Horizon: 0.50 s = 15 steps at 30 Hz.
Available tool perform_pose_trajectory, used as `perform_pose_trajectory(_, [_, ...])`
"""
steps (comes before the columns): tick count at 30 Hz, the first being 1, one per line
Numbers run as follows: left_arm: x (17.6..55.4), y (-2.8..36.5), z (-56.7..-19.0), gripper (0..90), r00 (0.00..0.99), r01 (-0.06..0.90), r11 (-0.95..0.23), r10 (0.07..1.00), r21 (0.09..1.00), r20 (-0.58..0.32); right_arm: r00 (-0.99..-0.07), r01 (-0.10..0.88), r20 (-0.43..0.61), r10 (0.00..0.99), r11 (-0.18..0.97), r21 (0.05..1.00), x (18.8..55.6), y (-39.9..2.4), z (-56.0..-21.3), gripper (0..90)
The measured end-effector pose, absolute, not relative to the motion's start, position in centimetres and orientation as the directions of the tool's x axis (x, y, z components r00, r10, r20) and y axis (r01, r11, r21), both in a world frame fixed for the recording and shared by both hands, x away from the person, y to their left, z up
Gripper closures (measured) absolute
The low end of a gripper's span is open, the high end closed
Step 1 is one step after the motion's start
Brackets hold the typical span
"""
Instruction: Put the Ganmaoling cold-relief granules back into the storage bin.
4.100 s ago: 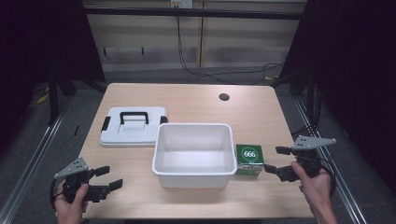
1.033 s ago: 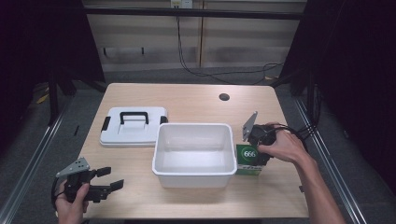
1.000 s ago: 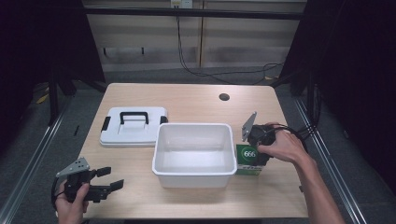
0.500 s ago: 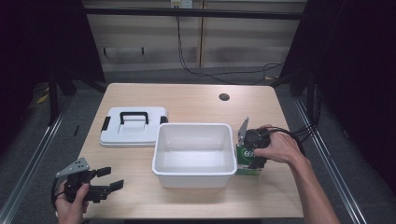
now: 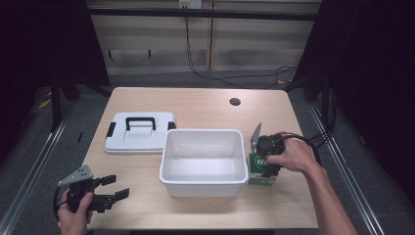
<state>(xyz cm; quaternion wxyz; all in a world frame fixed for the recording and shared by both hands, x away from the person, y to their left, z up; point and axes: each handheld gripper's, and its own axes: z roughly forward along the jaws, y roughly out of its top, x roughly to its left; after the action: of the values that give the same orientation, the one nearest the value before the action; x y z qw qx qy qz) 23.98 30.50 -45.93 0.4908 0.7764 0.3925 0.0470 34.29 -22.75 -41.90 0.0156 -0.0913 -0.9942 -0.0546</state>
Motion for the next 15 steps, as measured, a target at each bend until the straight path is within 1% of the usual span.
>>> perform_pose_trajectory(9, [24.0, 30.5, -45.9, 16.3, 0.688, 0.564, -0.209, 0.654, 0.799, -0.314, -0.977, 0.212, 0.059, 0.207, 0.971, 0.111, 34.2, -23.3, -41.3, 16.1])
perform_pose_trajectory(12, [24.0, 30.5, -45.9, 16.3, 0.687, 0.564, -0.206, 0.656, 0.8, -0.314, -0.977, 0.212, 0.059, 0.207, 0.972, 0.099, 34.1, -23.5, -41.0, 16.1])
perform_pose_trajectory(13, [24.0, 30.5, -45.9, 16.3, 0.687, 0.564, -0.207, 0.655, 0.8, -0.315, -0.973, 0.23, 0.055, 0.226, 0.97, 0.081, 34.1, -23.4, -40.7, 16.1])
perform_pose_trajectory(15, [24.0, 30.5, -45.9, 16.3, 0.688, 0.563, -0.207, 0.654, 0.8, -0.315, -0.971, 0.238, 0.045, 0.235, 0.967, 0.085, 34.1, -23.5, -40.3, 16.1])
